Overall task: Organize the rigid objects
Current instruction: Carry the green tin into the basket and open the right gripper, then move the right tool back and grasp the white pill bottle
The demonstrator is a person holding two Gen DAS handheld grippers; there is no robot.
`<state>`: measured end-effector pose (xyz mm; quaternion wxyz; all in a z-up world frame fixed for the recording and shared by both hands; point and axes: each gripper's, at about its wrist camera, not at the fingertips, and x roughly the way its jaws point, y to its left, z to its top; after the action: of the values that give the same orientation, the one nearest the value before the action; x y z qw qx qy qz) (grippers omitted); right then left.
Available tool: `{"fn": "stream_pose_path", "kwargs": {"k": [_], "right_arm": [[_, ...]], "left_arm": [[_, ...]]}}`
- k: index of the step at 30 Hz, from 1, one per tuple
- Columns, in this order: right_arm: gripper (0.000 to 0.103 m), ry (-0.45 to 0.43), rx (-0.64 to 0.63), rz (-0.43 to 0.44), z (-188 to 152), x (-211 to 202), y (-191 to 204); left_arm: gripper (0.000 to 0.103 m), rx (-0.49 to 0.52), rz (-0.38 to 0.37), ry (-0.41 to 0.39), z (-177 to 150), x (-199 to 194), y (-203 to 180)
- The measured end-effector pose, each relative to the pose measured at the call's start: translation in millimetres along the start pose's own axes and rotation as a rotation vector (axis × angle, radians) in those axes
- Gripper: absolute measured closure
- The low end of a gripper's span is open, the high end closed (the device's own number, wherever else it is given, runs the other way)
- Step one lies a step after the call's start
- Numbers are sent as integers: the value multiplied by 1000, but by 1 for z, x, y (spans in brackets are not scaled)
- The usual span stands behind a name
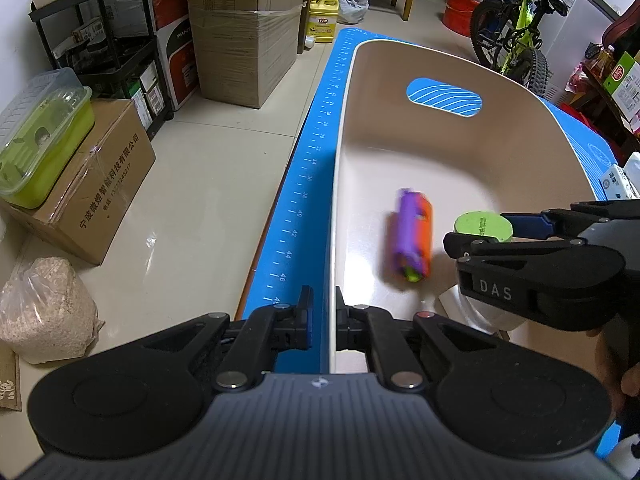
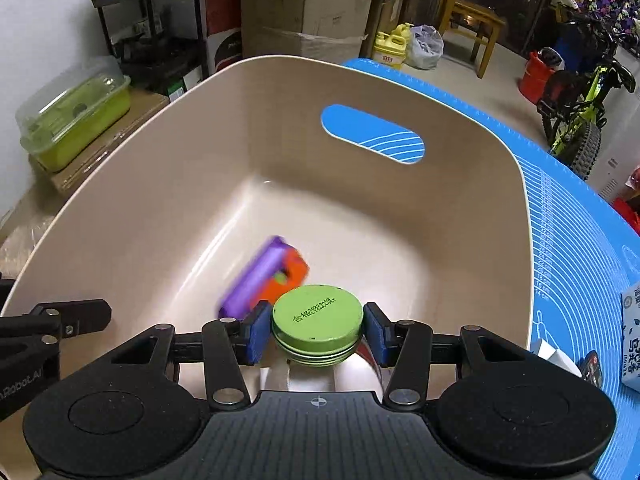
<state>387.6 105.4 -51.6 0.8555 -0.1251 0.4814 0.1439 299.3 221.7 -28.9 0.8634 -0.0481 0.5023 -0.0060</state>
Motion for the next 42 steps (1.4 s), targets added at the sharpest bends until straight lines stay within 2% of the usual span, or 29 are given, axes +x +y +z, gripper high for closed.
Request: {"fn": "stream_pose_path", "kwargs": {"k": [4,10,19,23,26,30,34,42], "right_arm": [[43,17,22,13,-2,1,-2],[32,-34,34,33,-7,-16,-8],[24,-224,47,47,-10,-80,-35],[22,-313,86,0,-21,-107,-62],[22,-341,136,-55,-28,-116,-91],[22,-341,238,-117,-46,-113,-130],[22,-308,315,-153,-64,-93,-160],[25,-228,392,-175,-88,-40,-180]], "left_arm": [[92,1,0,0,0,0,0],[92,2,1,0,0,0,-1],[92,0,0,0,0,0,-1],[92,1,0,0,0,0,-2],[92,0,0,0,0,0,-2],[92,1,0,0,0,0,-1],[92,3,4,0,1,0,-2],[92,7,7,-1,1,0,-1]]}}
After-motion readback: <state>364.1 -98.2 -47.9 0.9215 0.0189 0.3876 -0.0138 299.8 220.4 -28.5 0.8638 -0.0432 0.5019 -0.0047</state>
